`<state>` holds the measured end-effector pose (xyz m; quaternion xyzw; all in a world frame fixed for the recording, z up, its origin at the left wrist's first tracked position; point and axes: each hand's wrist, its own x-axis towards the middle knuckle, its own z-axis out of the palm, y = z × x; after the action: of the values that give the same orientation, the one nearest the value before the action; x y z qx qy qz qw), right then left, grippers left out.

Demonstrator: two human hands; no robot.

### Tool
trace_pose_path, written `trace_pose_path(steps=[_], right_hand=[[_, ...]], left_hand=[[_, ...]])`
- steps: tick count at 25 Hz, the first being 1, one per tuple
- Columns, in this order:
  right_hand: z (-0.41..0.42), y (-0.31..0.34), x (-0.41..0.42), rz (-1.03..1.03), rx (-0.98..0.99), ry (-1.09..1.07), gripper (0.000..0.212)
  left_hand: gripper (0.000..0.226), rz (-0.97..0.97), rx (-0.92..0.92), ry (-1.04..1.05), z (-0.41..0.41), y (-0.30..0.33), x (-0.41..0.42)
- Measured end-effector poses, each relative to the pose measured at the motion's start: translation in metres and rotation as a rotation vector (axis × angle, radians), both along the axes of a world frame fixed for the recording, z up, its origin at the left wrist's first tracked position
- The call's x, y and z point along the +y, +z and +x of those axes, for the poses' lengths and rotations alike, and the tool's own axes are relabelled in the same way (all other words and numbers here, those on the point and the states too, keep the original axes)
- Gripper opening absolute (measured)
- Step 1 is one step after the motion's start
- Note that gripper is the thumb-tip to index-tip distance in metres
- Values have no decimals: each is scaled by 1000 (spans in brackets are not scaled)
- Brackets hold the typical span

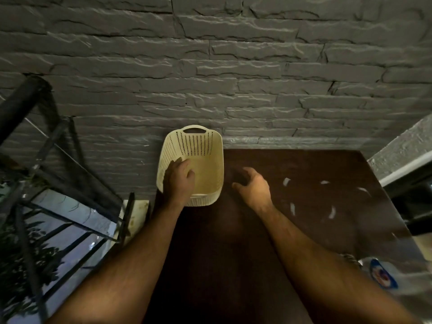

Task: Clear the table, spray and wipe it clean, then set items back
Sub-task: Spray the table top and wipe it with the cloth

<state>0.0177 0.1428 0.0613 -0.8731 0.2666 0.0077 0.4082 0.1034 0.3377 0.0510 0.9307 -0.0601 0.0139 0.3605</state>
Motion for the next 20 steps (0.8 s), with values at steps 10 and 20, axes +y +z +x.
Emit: trace_pose_path(steps=[10,20], right_hand=[[-111,116,-153,-322,-26,76,45],[-240,149,-305,-186,-61,-31,23]], left_hand=[[32,-86,-28,-262,-141,14,-173],[38,-5,233,-424,-266,-15,-285]])
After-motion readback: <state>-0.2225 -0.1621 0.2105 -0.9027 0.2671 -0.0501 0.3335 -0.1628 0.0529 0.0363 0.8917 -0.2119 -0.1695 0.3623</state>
